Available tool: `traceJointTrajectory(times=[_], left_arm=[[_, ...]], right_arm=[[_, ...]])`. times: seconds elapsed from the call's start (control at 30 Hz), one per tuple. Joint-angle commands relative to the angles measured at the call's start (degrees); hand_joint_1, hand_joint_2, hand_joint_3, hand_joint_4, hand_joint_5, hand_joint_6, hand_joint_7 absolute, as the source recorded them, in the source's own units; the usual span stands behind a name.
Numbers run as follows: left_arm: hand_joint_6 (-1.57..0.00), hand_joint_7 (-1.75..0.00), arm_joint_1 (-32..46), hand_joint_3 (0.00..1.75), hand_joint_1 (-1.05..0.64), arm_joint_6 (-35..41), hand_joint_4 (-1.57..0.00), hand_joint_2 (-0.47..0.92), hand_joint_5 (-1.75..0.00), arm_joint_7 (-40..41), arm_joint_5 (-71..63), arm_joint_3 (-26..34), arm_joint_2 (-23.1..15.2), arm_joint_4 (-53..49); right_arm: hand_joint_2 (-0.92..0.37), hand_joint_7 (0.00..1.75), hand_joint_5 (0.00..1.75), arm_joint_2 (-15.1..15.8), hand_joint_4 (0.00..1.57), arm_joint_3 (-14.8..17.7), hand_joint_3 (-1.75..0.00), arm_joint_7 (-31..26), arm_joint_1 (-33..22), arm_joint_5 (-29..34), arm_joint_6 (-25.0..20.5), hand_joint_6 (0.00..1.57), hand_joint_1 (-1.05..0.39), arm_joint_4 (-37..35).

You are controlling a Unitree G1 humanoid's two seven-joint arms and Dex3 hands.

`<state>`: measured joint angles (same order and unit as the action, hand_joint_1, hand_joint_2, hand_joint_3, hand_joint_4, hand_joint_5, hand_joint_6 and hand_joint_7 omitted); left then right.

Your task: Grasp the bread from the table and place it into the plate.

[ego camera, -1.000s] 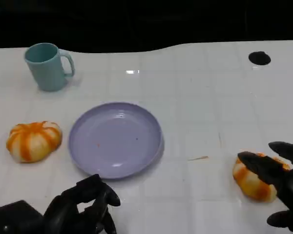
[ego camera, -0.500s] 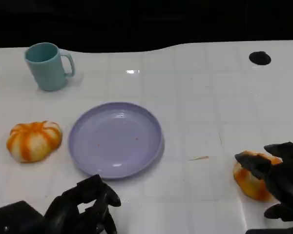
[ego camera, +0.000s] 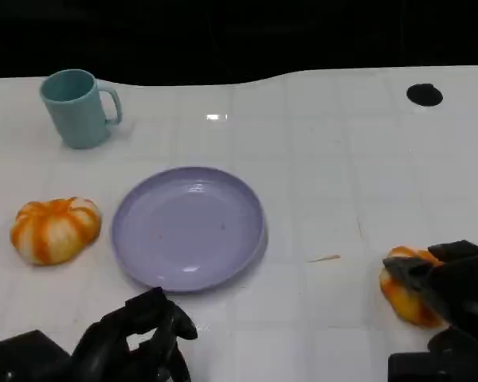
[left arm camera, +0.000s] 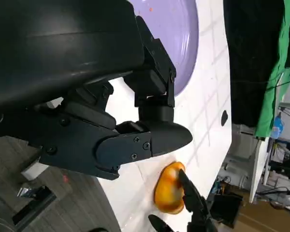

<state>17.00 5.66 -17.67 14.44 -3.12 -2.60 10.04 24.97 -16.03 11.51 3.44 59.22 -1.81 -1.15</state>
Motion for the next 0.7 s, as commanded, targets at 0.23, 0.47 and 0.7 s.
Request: traceJointTrajectory(times=[0.23,0.47,0.7], left_arm=[[-0.68,-1.48,0.6,0.55,-0.72,-0.4,-0.81,0.92,-1.75,0.1,-0.3,0.1,-0.5,0.8],[-0.69,-1.46,0.8,0.54,-0.72,-0.2,-0.81,0.92,-1.75,0.4,-0.3,0.0,-0.2,1.2],[-0.70,-1.46,0.7,0.54,-0.73,-0.5,-0.81,0.92,-1.75,0.2,-0.2,-0.1,0.0,1.0]], right_arm=[[-0.87,0.10,0.26,1.0,0.92,-1.9,-0.01,-12.4,4.5,-1.3,1.9,0.89,-0.22,-10.0],[-0.91,0.12,1.68,1.5,0.91,-1.9,-0.07,-22.0,6.0,-6.0,7.6,1.40,-0.14,-15.5],[-0.75,1.61,1.75,1.5,0.86,-1.4,-0.33,-27.8,6.7,-7.3,10.2,0.75,-0.10,-17.7]])
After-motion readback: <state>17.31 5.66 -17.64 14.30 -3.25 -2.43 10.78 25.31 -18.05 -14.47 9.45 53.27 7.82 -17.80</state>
